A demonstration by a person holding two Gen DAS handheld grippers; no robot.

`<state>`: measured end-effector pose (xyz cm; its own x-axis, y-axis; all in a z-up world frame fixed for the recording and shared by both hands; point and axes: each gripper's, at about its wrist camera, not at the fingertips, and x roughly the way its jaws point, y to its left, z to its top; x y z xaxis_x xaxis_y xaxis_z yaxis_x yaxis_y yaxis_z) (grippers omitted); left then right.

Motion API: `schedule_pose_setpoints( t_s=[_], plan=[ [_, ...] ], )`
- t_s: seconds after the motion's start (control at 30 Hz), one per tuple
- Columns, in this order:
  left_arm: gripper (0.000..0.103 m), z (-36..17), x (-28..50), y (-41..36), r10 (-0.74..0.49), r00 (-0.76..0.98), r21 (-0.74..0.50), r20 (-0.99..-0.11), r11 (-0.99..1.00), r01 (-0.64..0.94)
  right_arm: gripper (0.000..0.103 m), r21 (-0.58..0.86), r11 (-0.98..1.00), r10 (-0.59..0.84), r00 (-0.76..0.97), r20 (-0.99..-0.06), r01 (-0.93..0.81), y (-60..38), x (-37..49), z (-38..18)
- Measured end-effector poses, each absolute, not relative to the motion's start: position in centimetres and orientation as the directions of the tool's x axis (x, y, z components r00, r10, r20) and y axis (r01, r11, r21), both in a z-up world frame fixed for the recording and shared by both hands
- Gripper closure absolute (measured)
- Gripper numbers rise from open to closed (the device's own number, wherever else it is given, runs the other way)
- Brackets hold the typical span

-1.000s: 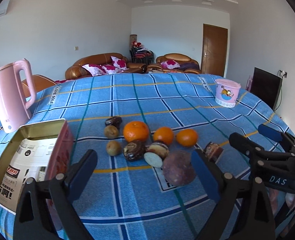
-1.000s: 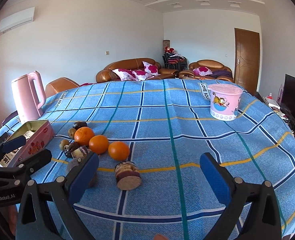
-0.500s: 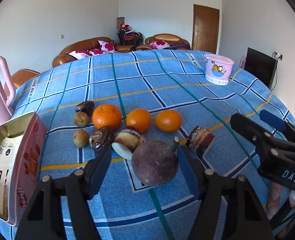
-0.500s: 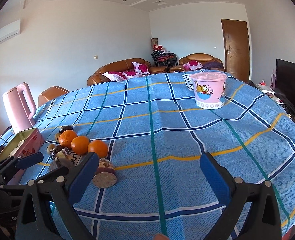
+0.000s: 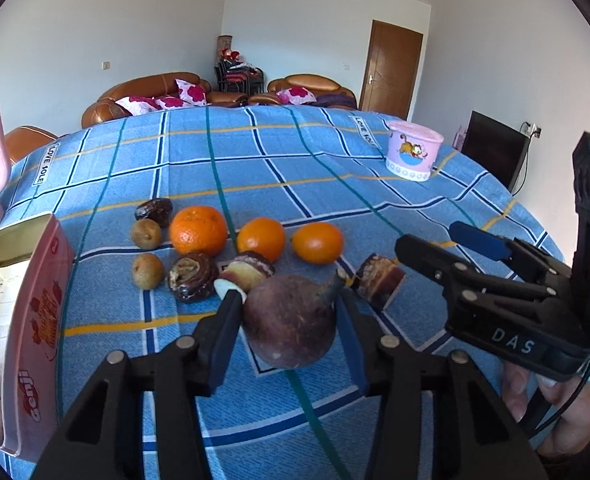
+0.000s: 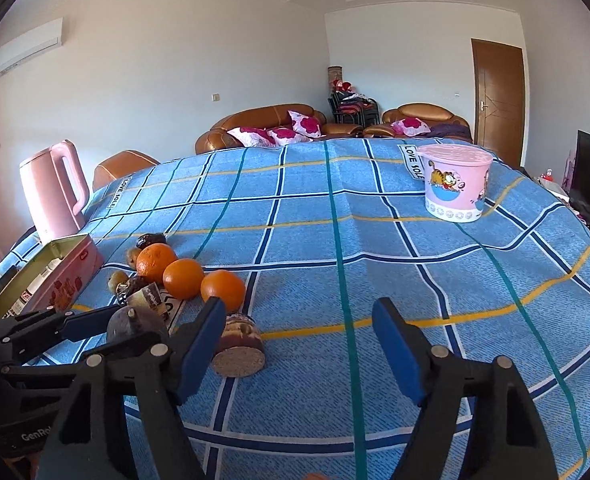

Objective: Organize fruits
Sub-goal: 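Grasp the dark purple fruit with the left tool while the right tool grasps the brown cake slice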

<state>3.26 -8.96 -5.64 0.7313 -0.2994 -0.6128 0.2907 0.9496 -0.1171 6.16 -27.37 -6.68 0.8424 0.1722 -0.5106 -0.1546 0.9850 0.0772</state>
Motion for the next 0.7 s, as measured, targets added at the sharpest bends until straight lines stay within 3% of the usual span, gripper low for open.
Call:
schedule_pose_setpoints(
  t_s=[0.3, 0.47, 0.57, 0.7],
  plan=[
    [0.054, -5.1, 2.9, -6.9, -0.266, 0.778, -0.127, -0.57, 0.963, 0.237, 0.028, 0.023, 0.956, 0.243, 0.749, -0.617, -0.291, -24.8, 7.9, -7.7],
    [0.054, -4.9, 2.6, -6.0, -0.241, 0.807, -0.145, -0.539, 0.97, 0.193, 0.045, 0.017, 0.944, 0.252, 0.684, -0.685, -0.33, -24.0, 9.0, -8.7],
    [0.054, -5.0, 2.7, -5.5, -0.23, 0.808, -0.159, -0.542, 0.972, 0.17, 0.062, 0.02, 0.933, 0.269, 0.658, -0.703, -0.36, -23.6, 9.3, -9.1],
    [0.054, -5.0, 2.7, -5.3, -0.23, 0.811, -0.165, -0.538, 0.972, 0.166, 0.067, 0.016, 0.925, 0.285, 0.665, -0.69, -0.379, -23.4, 9.0, -9.0]
  ],
)
